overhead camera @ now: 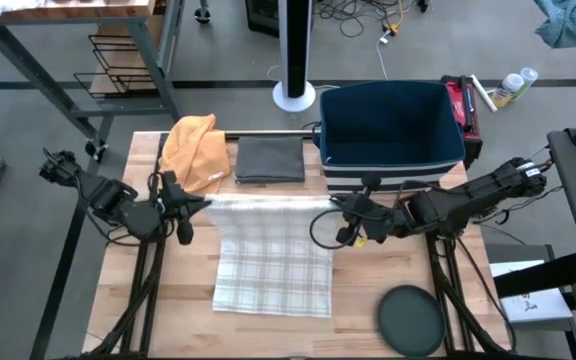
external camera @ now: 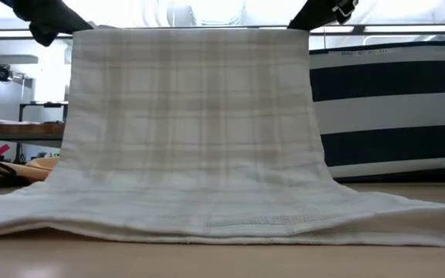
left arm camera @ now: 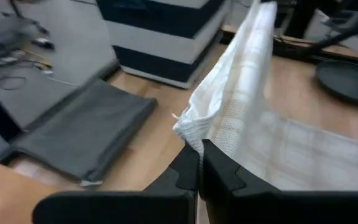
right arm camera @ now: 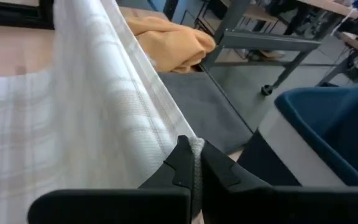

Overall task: Fold kitchen towel into neat rectangle
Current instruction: Fold the white patterned towel

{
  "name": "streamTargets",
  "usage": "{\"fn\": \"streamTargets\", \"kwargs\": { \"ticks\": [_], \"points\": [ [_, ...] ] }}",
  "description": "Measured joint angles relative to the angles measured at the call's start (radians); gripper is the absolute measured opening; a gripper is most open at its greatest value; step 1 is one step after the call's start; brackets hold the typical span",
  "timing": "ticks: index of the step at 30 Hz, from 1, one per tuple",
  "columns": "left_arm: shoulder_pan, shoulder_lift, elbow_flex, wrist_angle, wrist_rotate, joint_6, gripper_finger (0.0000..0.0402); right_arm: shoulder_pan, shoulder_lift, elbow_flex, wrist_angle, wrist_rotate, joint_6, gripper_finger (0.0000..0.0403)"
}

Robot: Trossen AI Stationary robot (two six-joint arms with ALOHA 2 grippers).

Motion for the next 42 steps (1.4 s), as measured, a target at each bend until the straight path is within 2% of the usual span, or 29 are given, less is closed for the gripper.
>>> {"fn": "streamTargets", "kwargs": {
  "ticks": [4,10,17,21,25,34,38,42],
  "points": [
    [-0.02,0.004,-0.046,0.049,0.108,-0.006,0.0,0.039,0.007,-0.019,-0.004,-0.073,0.081,0.0],
    [-0.075,0.028,-0.11,0.098,0.222,-0.094,0.0,0.131,0.057,-0.057,0.0,-0.15,0.255,0.0],
    [-0.167,0.06,-0.233,0.304,0.322,-0.192,0.0,0.255,0.13,-0.06,0.041,-0.18,0.41,0.0],
    [-0.215,0.102,-0.302,0.42,0.331,-0.267,0.0,0.315,0.192,-0.06,0.137,-0.245,0.47,0.0],
    [-0.261,0.151,-0.334,0.529,0.345,-0.306,0.0,0.358,0.266,-0.06,0.21,-0.252,0.522,0.0],
    [-0.272,0.313,-0.371,0.55,0.349,-0.42,0.0,0.381,0.48,-0.06,0.351,-0.277,0.638,0.0],
    [-0.272,0.354,-0.349,0.562,0.294,-0.396,0.0,0.381,0.516,-0.045,0.325,-0.248,0.642,0.0],
    [-0.272,0.338,-0.299,0.559,0.206,-0.293,0.0,0.378,0.481,-0.021,0.228,-0.125,0.595,0.0]
  ]
}}
